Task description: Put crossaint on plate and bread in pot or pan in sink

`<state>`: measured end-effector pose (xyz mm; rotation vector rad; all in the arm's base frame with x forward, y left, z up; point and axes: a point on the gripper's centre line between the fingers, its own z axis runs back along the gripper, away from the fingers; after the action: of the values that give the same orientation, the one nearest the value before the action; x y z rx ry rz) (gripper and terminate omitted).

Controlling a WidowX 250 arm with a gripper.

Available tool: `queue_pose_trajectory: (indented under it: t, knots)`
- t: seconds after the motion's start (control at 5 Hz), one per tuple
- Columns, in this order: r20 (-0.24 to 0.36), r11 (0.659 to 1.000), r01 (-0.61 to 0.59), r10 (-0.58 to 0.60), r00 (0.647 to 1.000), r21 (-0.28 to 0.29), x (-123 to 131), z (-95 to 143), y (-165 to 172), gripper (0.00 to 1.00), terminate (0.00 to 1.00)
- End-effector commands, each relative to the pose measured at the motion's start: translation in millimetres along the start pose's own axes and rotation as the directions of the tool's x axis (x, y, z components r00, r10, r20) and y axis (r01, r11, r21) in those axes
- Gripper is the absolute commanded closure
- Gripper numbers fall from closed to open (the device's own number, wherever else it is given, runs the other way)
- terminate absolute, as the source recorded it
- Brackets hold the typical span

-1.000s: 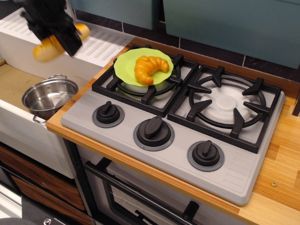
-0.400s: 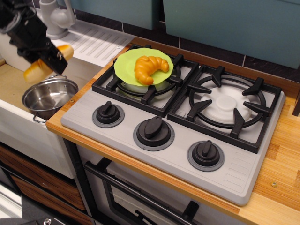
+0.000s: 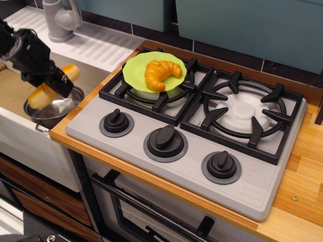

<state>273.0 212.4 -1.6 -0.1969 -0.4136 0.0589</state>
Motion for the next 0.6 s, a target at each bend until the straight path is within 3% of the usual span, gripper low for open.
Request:
queue_pose_trajectory:
  t: [0.0,0.4]
  knots:
    - [0.007,0.997,0.038,-0.039,0.999,0.06,16.2,29.7,-6.2,0.0,0.0]
    - [-0.036,0.992,0.052,-0.048,0.998,0.112,43.4,62.7,-23.3,0.0,0.0]
